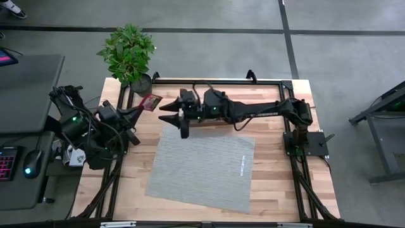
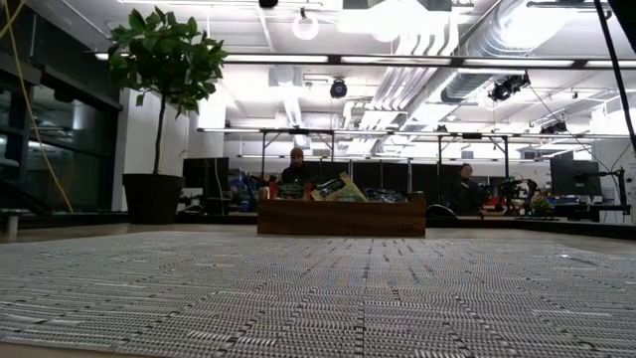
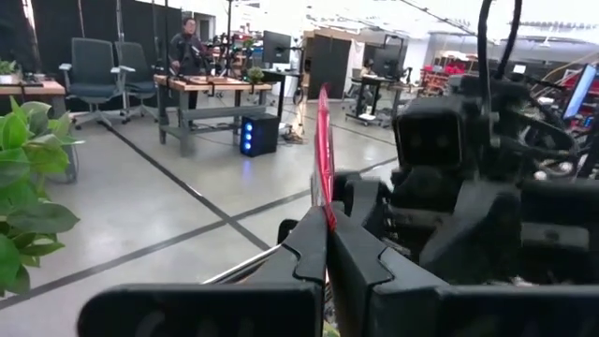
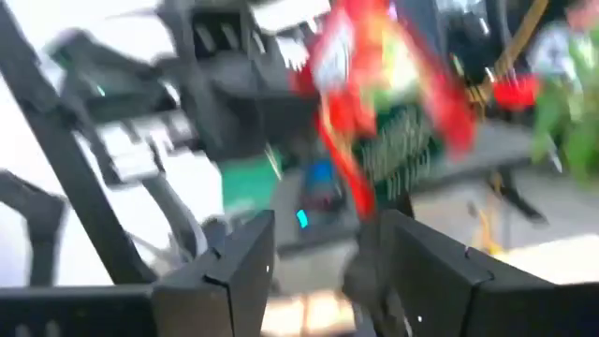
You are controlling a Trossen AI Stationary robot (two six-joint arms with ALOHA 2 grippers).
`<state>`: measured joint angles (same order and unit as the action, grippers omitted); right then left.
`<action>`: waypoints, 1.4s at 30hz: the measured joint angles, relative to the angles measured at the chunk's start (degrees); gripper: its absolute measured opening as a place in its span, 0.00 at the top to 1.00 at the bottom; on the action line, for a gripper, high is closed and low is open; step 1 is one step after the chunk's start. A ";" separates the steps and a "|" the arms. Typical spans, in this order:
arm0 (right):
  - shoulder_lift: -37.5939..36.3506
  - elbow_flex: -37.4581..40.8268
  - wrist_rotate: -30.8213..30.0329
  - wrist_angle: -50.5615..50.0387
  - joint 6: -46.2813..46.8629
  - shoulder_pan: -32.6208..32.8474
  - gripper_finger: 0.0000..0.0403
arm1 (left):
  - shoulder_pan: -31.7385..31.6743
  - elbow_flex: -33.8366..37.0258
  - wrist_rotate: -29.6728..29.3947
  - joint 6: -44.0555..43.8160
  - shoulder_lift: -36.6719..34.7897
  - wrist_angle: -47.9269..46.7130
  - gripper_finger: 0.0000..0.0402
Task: Pick & Place Tea
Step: Put the red tea bag into the left section of the wooden organizer
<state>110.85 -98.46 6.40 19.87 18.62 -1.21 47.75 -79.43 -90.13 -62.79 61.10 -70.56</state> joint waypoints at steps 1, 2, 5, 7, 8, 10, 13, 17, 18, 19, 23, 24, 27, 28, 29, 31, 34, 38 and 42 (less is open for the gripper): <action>0.08 -0.06 0.83 1.82 0.00 -0.29 0.52 | 0.02 -0.18 0.00 0.01 -0.04 0.09 1.00; 0.08 -0.06 1.49 2.66 -0.09 -0.50 0.51 | 0.02 -0.31 0.00 0.01 -0.05 0.12 1.00; 0.17 -0.06 1.57 3.59 -0.73 -1.34 0.51 | 0.02 -0.51 0.01 -0.01 -0.05 0.53 1.00; 0.21 -0.06 1.78 3.55 -0.71 -1.94 0.51 | 0.02 -0.51 0.01 -0.02 -0.05 0.83 1.00; 0.21 -0.06 2.20 3.55 -0.69 -2.25 0.51 | 0.02 -0.51 0.02 -0.02 -0.05 1.04 1.00; 0.21 -0.06 3.17 3.55 -0.66 -2.79 0.51 | 0.02 -0.51 0.02 -0.02 -0.05 1.51 1.00; 0.72 -0.06 3.19 4.08 -0.53 -3.48 0.51 | 0.02 -0.51 0.02 -0.02 -0.05 1.57 1.00; 2.00 -0.04 4.74 6.21 2.39 -4.26 0.51 | 0.02 -0.51 0.04 -0.04 -0.05 1.57 1.00; 2.43 -0.04 5.69 6.80 3.24 -4.39 0.51 | 0.00 -0.51 0.04 -0.03 -0.05 1.57 1.00; 3.09 -0.05 6.41 8.35 3.69 -4.48 0.51 | -0.03 -0.51 0.07 -0.02 -0.05 1.57 1.00; 5.12 0.05 6.87 13.93 5.35 -4.40 0.51 | -0.09 -0.51 0.07 -0.03 -0.05 1.55 1.00; 5.47 0.04 6.74 15.71 5.68 -4.40 0.51 | -0.09 -0.51 0.07 -0.04 -0.05 1.55 1.00; 5.51 -0.01 6.51 17.22 6.51 -4.40 0.51 | -0.09 -0.51 0.07 -0.04 -0.05 1.55 1.00; 5.53 -0.01 6.32 17.10 6.47 -4.40 0.51 | -0.09 -0.51 0.07 -0.04 -0.05 1.54 1.00; 5.52 -0.01 6.12 17.02 6.21 -4.40 0.51 | -0.09 -0.51 0.09 -0.04 -0.05 1.52 1.00; 5.53 -0.01 5.91 17.86 6.00 -4.40 0.51 | -0.09 -0.51 0.09 -0.04 -0.05 1.50 1.00; 5.53 -0.06 5.79 19.48 6.00 -4.42 0.51 | -0.09 -0.51 0.09 -0.06 -0.05 1.46 1.00; 5.53 -0.06 5.53 19.01 6.00 -4.42 0.51 | -0.09 -0.51 0.13 -0.06 -0.05 1.46 1.00; 5.53 -0.06 4.49 20.03 5.68 -4.42 0.51 | -0.09 -0.51 0.15 -0.08 -0.05 1.47 1.00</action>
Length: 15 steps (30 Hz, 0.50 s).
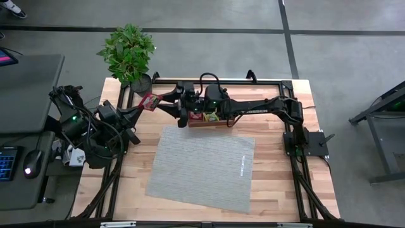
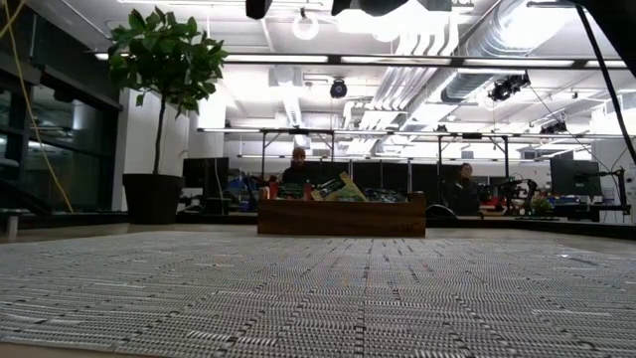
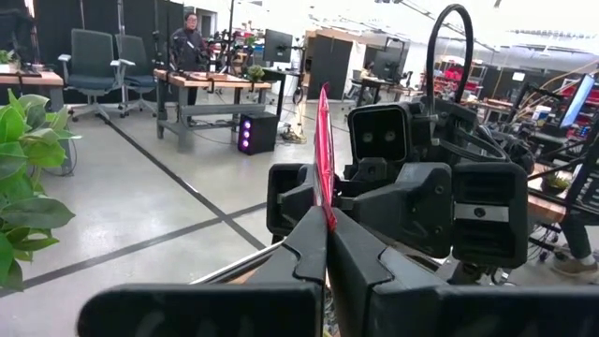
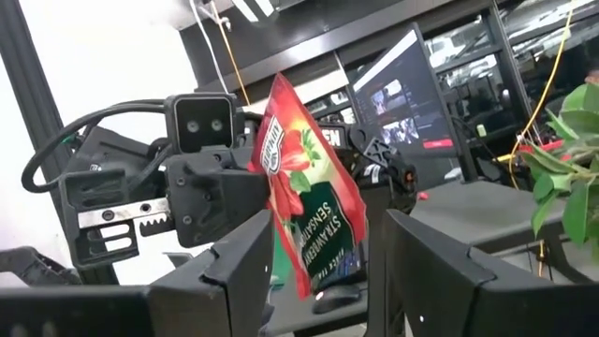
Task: Pick & Place Tea
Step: Put the red tea bag into the left section of the wooden organizer
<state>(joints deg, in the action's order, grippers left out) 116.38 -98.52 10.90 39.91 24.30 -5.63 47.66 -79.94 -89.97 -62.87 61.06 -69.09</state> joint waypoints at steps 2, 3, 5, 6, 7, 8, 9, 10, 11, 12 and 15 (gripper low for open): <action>0.00 0.00 -0.14 0.56 -0.06 0.00 0.51 | 0.00 0.00 0.00 -0.04 0.00 0.01 1.00; 0.00 0.00 -0.44 0.70 -0.08 0.00 0.51 | 0.00 0.00 0.00 -0.06 0.00 0.01 1.00; 0.00 0.00 -0.68 0.70 -0.10 0.00 0.51 | 0.00 0.00 0.02 -0.16 0.00 0.01 1.00; 0.00 0.00 -0.70 0.65 -0.10 0.00 0.51 | 0.00 0.00 0.02 -0.20 0.00 0.01 1.00; 0.00 0.00 -0.70 0.63 -0.13 0.00 0.52 | 0.00 0.00 0.02 -0.22 0.00 0.01 1.00; 0.00 0.00 -0.70 0.64 -0.27 0.00 0.54 | 0.00 0.00 0.02 -0.24 0.00 0.01 1.00; 0.00 0.00 -0.69 0.65 -0.34 0.00 0.56 | 0.00 0.00 0.02 -0.26 0.00 0.01 1.00; 0.00 0.00 -0.66 0.63 -0.51 0.00 0.58 | 0.00 0.00 0.02 -0.26 0.00 0.01 1.00; 0.00 0.00 -0.48 0.54 -0.72 0.02 0.62 | 0.00 0.00 0.02 -0.26 0.00 0.03 1.00; 0.00 0.00 -0.25 0.41 -0.84 0.02 0.65 | 0.00 0.00 0.02 -0.26 0.00 0.02 1.00; 0.00 0.00 0.80 0.30 -1.08 0.02 0.80 | 0.00 0.00 0.02 -0.29 0.00 0.03 1.00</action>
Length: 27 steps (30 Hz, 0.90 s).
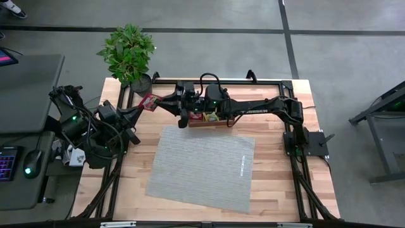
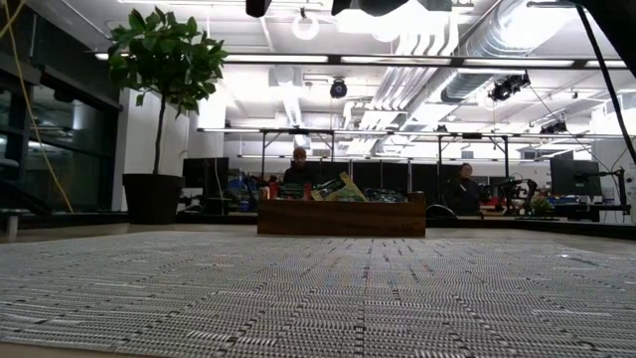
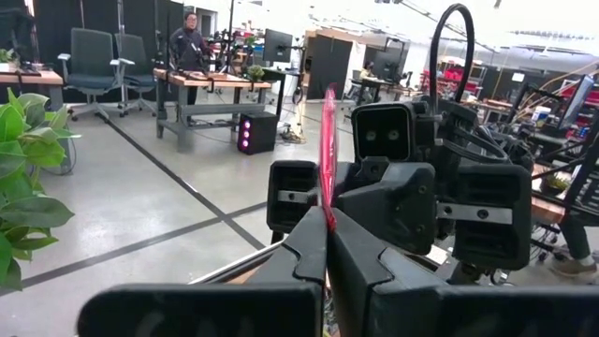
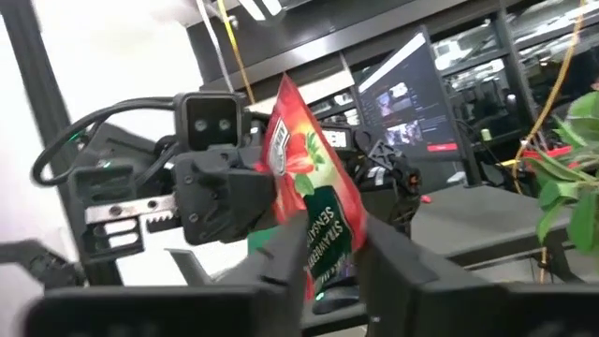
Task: Pick & Place Tea
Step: Put the red tea bag into the left section of the wooden organizer
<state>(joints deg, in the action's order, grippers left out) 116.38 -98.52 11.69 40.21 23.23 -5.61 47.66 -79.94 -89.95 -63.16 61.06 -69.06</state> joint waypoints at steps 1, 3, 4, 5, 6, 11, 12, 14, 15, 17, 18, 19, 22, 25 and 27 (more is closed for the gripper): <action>0.00 0.00 0.66 0.00 -0.28 0.00 0.85 | 0.00 0.00 0.00 -0.06 0.00 0.00 1.00; 0.00 0.00 1.71 -0.07 -1.35 0.02 0.95 | -0.02 0.00 0.00 -0.06 0.00 0.00 1.00; 0.00 0.00 2.21 -0.07 -2.17 0.08 0.97 | -0.02 0.00 0.00 -0.06 0.00 0.00 1.00; 0.00 0.00 2.33 -0.06 -2.59 0.22 0.98 | -0.02 0.00 -0.02 -0.07 0.00 0.00 1.00; 0.00 0.00 2.35 -0.05 -2.69 0.35 0.97 | -0.02 0.02 -0.02 -0.06 -0.02 0.00 1.00; -0.02 0.00 3.38 -1.64 -2.68 0.74 0.99 | -0.02 0.02 0.00 -0.08 -0.02 -0.16 1.00; -0.02 0.00 3.42 -2.26 -2.72 0.79 0.99 | -0.02 0.02 0.00 -0.08 -0.02 -0.32 1.00; -0.02 0.00 3.31 -3.54 -2.70 1.02 1.00 | -0.02 0.02 0.08 -0.09 -0.02 -0.66 0.99; -0.02 0.00 3.20 -4.38 -2.74 1.14 1.00 | -0.02 0.02 0.11 -0.10 -0.02 -1.08 0.98; -0.23 0.00 3.15 -6.58 -3.19 1.32 1.00 | -0.02 0.02 0.24 -0.10 0.00 -1.96 0.95; -0.37 0.00 2.88 -8.06 -3.56 1.44 1.00 | -0.02 0.04 0.28 -0.06 0.00 -2.18 0.94; -0.56 0.00 2.53 -9.83 -3.97 1.53 1.00 | -0.02 0.04 0.29 0.05 0.00 -2.52 0.92; -1.04 0.00 2.18 -16.50 -4.39 1.71 1.00 | -0.02 0.04 0.00 0.16 -0.33 -3.69 0.86; -1.86 0.02 1.16 -24.54 -5.83 1.92 1.00 | -0.02 0.04 -0.02 0.18 -1.18 -4.58 0.81; -2.91 0.04 -0.33 -30.71 -7.56 2.12 1.00 | -0.02 0.04 0.21 0.23 -1.90 -4.77 0.77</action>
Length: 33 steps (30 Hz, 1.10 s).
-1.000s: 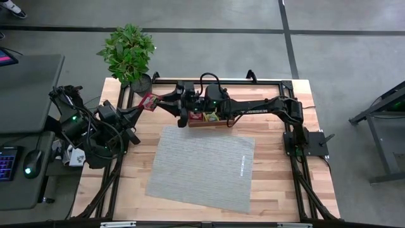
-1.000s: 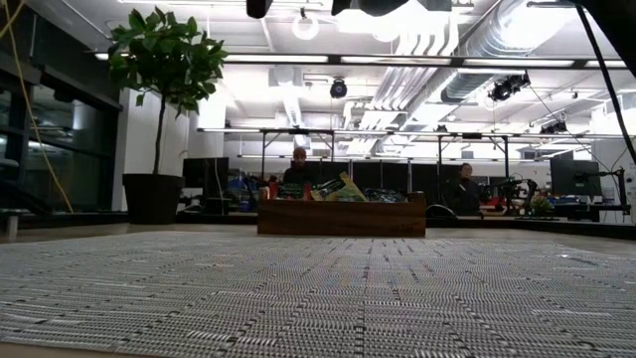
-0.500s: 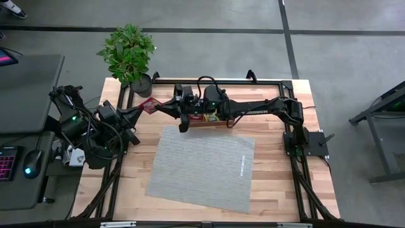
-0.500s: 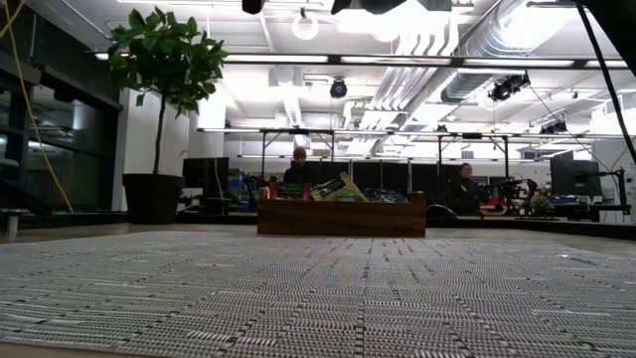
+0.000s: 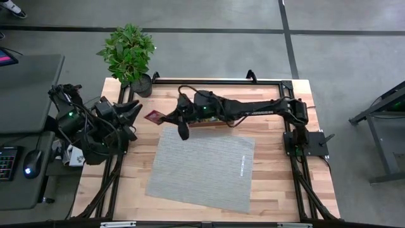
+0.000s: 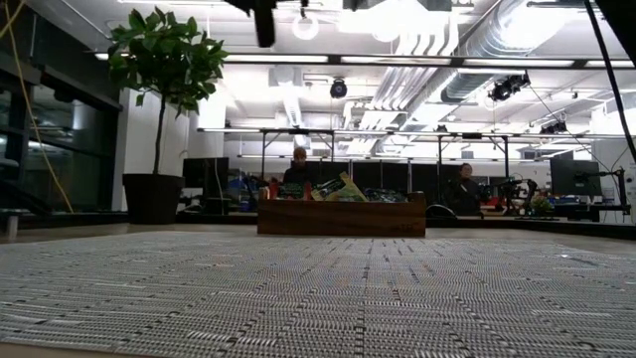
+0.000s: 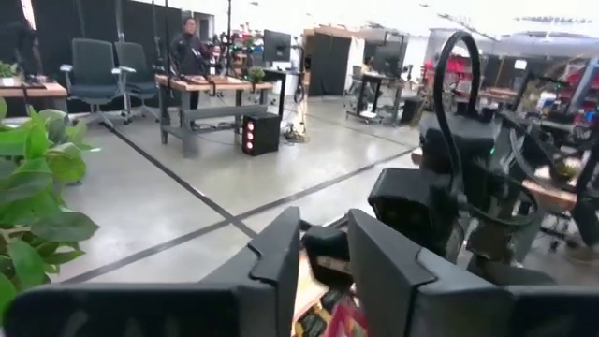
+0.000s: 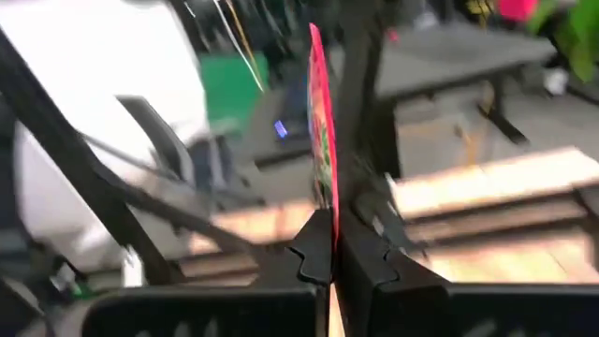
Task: Pick & Place Tea
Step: Put the red tea bag into the left section of the wooden organizer
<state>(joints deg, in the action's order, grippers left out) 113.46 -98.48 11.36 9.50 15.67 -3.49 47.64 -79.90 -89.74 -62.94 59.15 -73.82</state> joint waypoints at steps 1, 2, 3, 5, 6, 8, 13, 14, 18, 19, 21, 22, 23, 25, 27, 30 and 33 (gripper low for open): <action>-0.64 0.00 -0.81 -3.28 -0.84 0.11 1.00 | 0.00 0.00 0.64 0.27 -0.44 -0.19 0.76; -1.22 -0.01 -1.70 -6.61 -1.71 0.18 1.00 | 0.00 0.00 1.37 0.96 -0.72 -0.30 0.75; -1.96 -0.02 -1.98 -10.07 -2.68 0.18 1.00 | 0.00 0.00 2.44 1.57 -0.95 -0.23 0.74; -3.40 -0.02 -2.69 -17.19 -4.15 0.18 1.00 | 0.00 0.00 5.16 2.97 -1.26 -0.29 0.72; -4.49 -0.02 -3.28 -21.58 -4.81 0.18 1.00 | 0.00 0.00 6.19 3.85 -1.27 -0.22 0.72; -6.44 -0.32 -5.05 -29.70 -6.68 0.18 1.00 | -0.02 0.00 8.21 5.72 -1.24 -0.20 0.71; -8.39 -3.81 -6.21 -47.40 -12.18 -0.22 1.00 | -0.07 0.00 10.94 9.00 -0.92 -0.10 0.71; -8.50 -5.30 -6.54 -50.83 -13.11 -0.24 1.00 | -0.07 0.00 11.62 9.59 -0.89 -0.03 0.71; -8.82 -11.51 -8.99 -63.05 -16.35 -0.24 1.00 | -0.07 0.00 16.00 12.92 -0.89 -0.06 0.71; -8.82 -13.05 -9.55 -66.00 -17.07 -0.24 1.00 | -0.07 0.00 16.87 13.70 -0.87 -0.09 0.71; -8.82 -15.93 -9.79 -70.90 -18.28 -0.51 1.00 | -0.13 0.00 18.62 15.07 -0.87 -0.02 0.71; -8.82 -17.37 -9.63 -72.96 -18.62 -0.65 1.00 | -0.46 0.00 19.36 15.59 -0.87 -0.06 0.71; -8.82 -18.71 -9.54 -74.92 -18.71 -0.87 1.00 | -1.17 0.00 20.60 16.36 -0.87 0.18 0.71; -8.82 -20.91 -9.51 -78.74 -19.13 -1.32 1.00 | -3.37 0.00 23.94 18.49 -0.73 0.99 0.71; -8.82 -22.44 -9.55 -81.25 -19.52 -1.56 1.00 | -6.50 0.00 28.12 22.95 -0.37 2.96 0.71; -8.82 -23.73 -9.51 -84.36 -19.59 -1.94 1.00 | -12.33 0.02 36.01 33.54 0.97 9.20 0.71; -8.82 -23.85 -9.03 -86.62 -19.59 -2.13 1.00 | -18.99 0.02 43.59 45.32 3.32 16.82 0.71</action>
<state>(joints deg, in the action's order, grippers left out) 104.64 -122.32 2.33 -77.12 -3.92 -5.62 28.64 -79.88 -46.15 -17.62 62.47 -57.00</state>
